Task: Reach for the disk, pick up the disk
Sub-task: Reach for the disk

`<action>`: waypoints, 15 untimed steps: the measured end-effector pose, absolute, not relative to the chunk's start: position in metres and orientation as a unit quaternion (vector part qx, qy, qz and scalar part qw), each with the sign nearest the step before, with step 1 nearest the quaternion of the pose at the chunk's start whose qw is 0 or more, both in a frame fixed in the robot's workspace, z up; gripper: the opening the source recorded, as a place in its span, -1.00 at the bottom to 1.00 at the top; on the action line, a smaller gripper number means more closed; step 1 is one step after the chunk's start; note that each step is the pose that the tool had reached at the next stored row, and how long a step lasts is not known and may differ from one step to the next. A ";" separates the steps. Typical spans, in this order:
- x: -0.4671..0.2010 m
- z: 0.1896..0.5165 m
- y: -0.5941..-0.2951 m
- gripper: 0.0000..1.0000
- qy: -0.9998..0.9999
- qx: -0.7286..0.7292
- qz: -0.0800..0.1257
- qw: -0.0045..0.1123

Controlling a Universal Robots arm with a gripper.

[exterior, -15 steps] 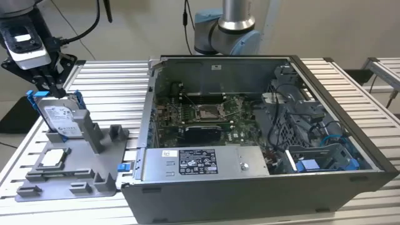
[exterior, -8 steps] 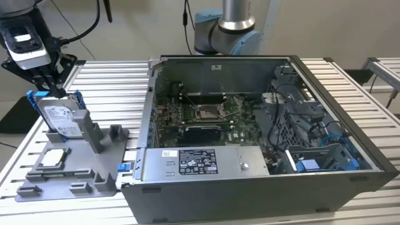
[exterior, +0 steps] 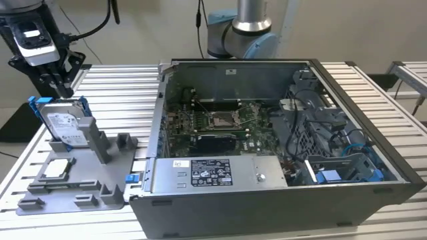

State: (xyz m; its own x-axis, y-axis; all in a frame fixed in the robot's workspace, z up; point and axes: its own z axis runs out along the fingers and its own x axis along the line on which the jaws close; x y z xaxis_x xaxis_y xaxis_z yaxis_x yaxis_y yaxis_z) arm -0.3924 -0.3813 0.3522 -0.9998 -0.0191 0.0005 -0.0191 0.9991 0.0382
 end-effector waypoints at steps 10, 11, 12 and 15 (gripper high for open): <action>-0.437 0.352 -0.376 -1.00 -1.000 0.010 -0.019 0.000; -0.442 0.352 -0.375 -1.00 -1.000 0.010 -0.019 0.000; -0.446 0.352 -0.373 -1.00 -1.000 0.010 -0.019 0.000; -0.455 0.351 -0.371 -1.00 -1.000 0.010 -0.019 0.000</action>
State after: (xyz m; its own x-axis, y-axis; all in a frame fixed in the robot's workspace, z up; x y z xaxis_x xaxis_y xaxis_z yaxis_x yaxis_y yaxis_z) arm -0.4548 -0.3710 0.3514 -0.9998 -0.0191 -0.0008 -0.0191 0.9991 0.0382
